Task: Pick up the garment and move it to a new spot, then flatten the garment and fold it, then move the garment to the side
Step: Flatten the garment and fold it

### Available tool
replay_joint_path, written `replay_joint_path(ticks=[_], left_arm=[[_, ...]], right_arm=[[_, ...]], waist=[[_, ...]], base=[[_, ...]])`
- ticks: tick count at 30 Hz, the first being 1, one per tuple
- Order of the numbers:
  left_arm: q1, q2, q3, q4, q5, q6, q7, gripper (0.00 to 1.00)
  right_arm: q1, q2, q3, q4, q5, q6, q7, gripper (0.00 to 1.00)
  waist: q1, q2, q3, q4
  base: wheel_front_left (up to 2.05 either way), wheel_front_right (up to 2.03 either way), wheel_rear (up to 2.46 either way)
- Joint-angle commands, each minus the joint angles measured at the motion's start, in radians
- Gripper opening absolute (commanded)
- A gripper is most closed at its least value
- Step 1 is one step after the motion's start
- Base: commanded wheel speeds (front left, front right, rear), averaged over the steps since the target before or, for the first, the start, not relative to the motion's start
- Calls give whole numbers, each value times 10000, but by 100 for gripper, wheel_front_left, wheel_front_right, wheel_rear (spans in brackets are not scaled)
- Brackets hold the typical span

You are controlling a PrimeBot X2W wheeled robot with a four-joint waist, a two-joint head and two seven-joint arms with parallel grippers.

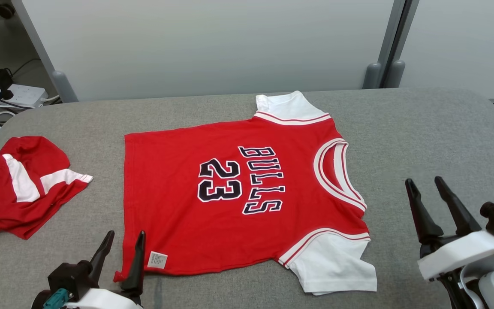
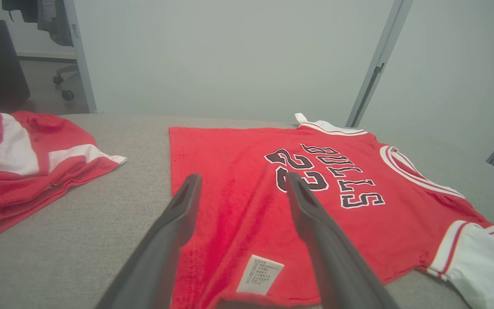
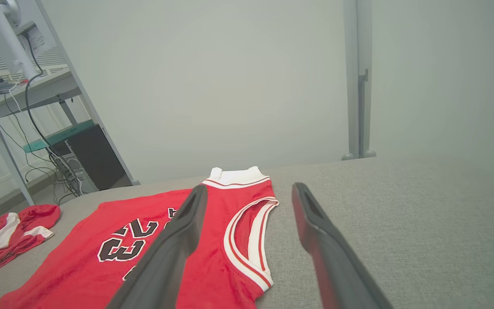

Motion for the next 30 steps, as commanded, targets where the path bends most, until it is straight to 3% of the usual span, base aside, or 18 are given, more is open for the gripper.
replay_joint_path(ticks=[1, 9, 17, 30], left_arm=[[-142, 88, 497, -299, 215, 102, -61, 100], [342, -419, 1267, -444, 1033, 6, -61, 100], [676, -866, 1817, -644, 1794, -265, -61, 100], [767, -1164, 2279, -735, 2216, -542, -61, 100]], right_arm=[[-11, -197, 225, -94, -182, 71, -200, 100], [605, 44, 15, 226, -1183, 71, -488, 100], [1404, 781, -1070, -392, -2694, 71, -526, 100], [1919, 1273, -1586, -935, -3328, 71, -527, 100]], waist=[[0, 0, -29, -12], [0, 0, -158, 37], [0, 0, -269, 114], [0, 0, -283, 61]], base=[[0, 0, 0], [0, 0, 0], [0, 0, 0], [0, 0, 0]])
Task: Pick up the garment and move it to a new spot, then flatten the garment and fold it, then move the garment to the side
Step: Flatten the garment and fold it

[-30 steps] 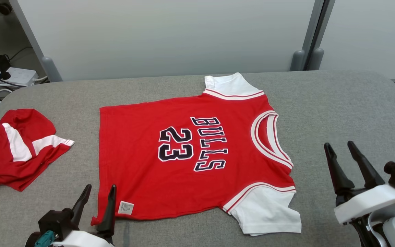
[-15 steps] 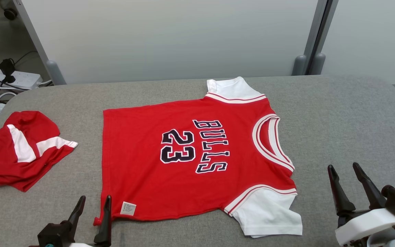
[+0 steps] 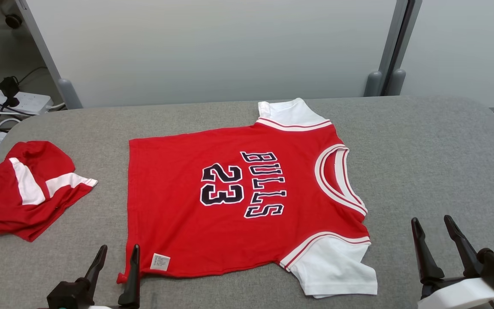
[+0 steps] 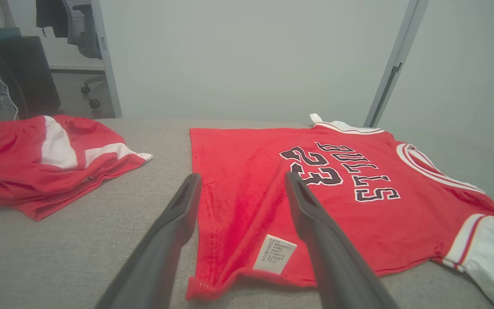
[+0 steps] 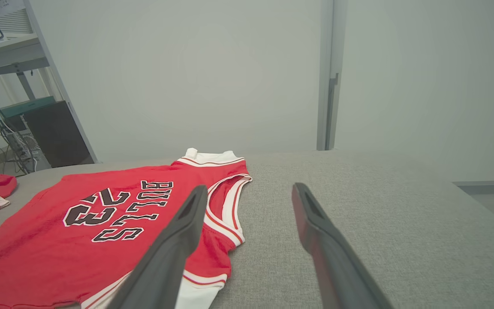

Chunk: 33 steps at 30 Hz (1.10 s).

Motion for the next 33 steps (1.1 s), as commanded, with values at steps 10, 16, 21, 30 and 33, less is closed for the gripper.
replay_joint_path(ticks=[10, 16, 21, 30, 33], left_arm=[[-229, 29, 417, -14, 208, -216, -61, 100], [-274, -1, 271, 230, 174, -274, -61, 100], [-391, -15, 122, 354, 160, -301, -61, 100], [-517, -24, -78, 472, 166, -319, -61, 100], [-548, 7, -199, 476, 136, -321, -61, 100]], right_arm=[[-130, -93, 607, 17, -27, 71, -137, 100], [60, -248, 1606, 770, 577, 71, -137, 100], [158, -368, 2053, 1500, 1274, 71, -136, 100], [-160, -443, 2678, 2695, 2043, 71, -132, 100], [-320, -417, 2749, 2940, 2206, 71, -134, 100]], waist=[[0, -1, 89, 21], [0, -1, 200, 156], [0, -1, 277, 241], [0, -1, 409, 388], [0, -1, 465, 485]], base=[[0, 0, 0], [0, 0, 0], [0, 0, 0], [0, 0, 0], [0, 0, 0]])
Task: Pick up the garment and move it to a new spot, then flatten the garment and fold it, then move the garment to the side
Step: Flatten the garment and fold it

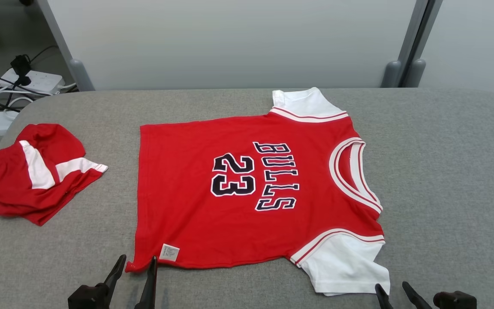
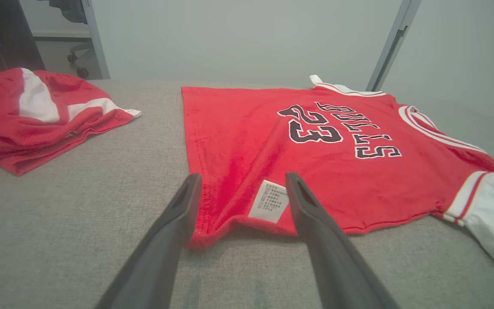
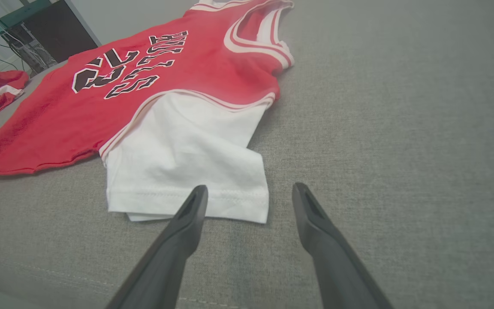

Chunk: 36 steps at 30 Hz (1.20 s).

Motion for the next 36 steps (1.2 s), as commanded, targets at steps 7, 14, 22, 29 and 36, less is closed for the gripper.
replay_joint_path(ticks=[7, 14, 22, 29, 36], left_arm=[[-499, 222, 109, -217, -119, -71, -61, 100], [-612, 280, 37, -252, -158, -72, -61, 100], [-765, 268, -111, -220, -271, -72, -61, 100], [-857, 597, -581, 169, -282, -72, -61, 100], [-1161, 1550, -1594, 1252, 243, -72, -61, 100]], right_arm=[[-606, -70, 192, 149, 341, 71, -136, 99], [-854, -106, 592, 645, 790, 71, -136, 46], [-1041, -204, 818, 745, 1192, 71, -137, 0], [-624, -845, 1254, 482, 1612, 71, -137, 0], [-440, -1278, 1561, 538, 1983, 71, -130, 0]], waist=[[0, 0, 162, 230], [0, 0, 335, 373], [0, 0, 484, 386], [0, 0, 392, 303], [0, 0, 391, 128]], base=[[0, 0, 0], [0, 0, 0], [0, 0, 0], [0, 0, 0], [0, 0, 0]])
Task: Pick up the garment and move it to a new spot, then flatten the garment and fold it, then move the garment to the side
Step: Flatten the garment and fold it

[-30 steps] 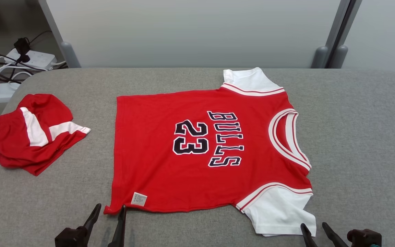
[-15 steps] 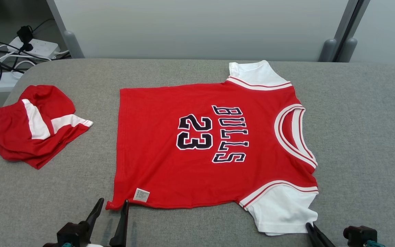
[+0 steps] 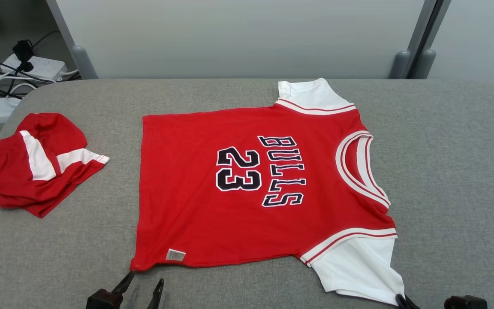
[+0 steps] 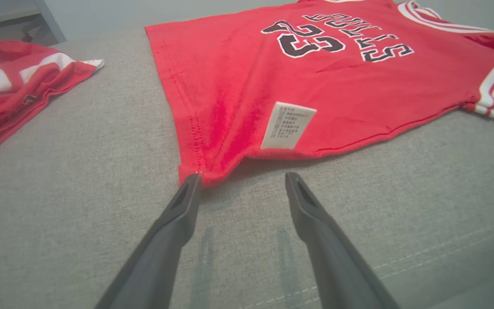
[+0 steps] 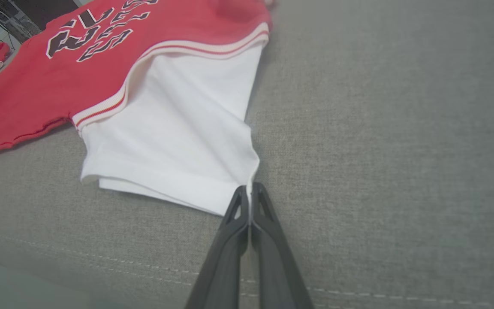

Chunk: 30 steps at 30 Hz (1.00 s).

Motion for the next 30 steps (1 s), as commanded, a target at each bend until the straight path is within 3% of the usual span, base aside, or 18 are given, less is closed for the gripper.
replay_joint_path(ticks=[1, 7, 18, 22, 27, 30], left_arm=[[-868, 505, 81, 64, 273, -67, -63, 100], [-1712, 1142, -390, 813, 1034, -67, -63, 100], [-2278, 1354, -1110, 1629, 1473, 51, -63, 100], [-2422, 1468, -1259, 1772, 1696, 301, -63, 93], [-2456, 1567, -1376, 1563, 1931, 864, -63, 100], [-2453, 1602, -1530, 1635, 1943, 813, -63, 100]], right_arm=[[-120, -273, 262, -130, 102, 69, -130, 0], [-395, -211, 439, -103, 131, 69, -131, 0], [-655, -190, 559, -60, 202, 69, -134, 0], [-745, -185, 589, -99, 199, 69, -135, 0], [-775, -215, 570, -86, 234, 69, -136, 0], [-770, -169, 598, -53, 248, 69, -136, 0]], waist=[[0, 0, 84, -56], [0, 0, 331, -101], [0, 0, 495, -170], [0, 0, 573, -203], [0, 0, 636, -197], [0, 0, 642, -180]], base=[[0, 0, 0], [0, 0, 0], [0, 0, 0], [0, 0, 0], [0, 0, 0], [0, 0, 0]])
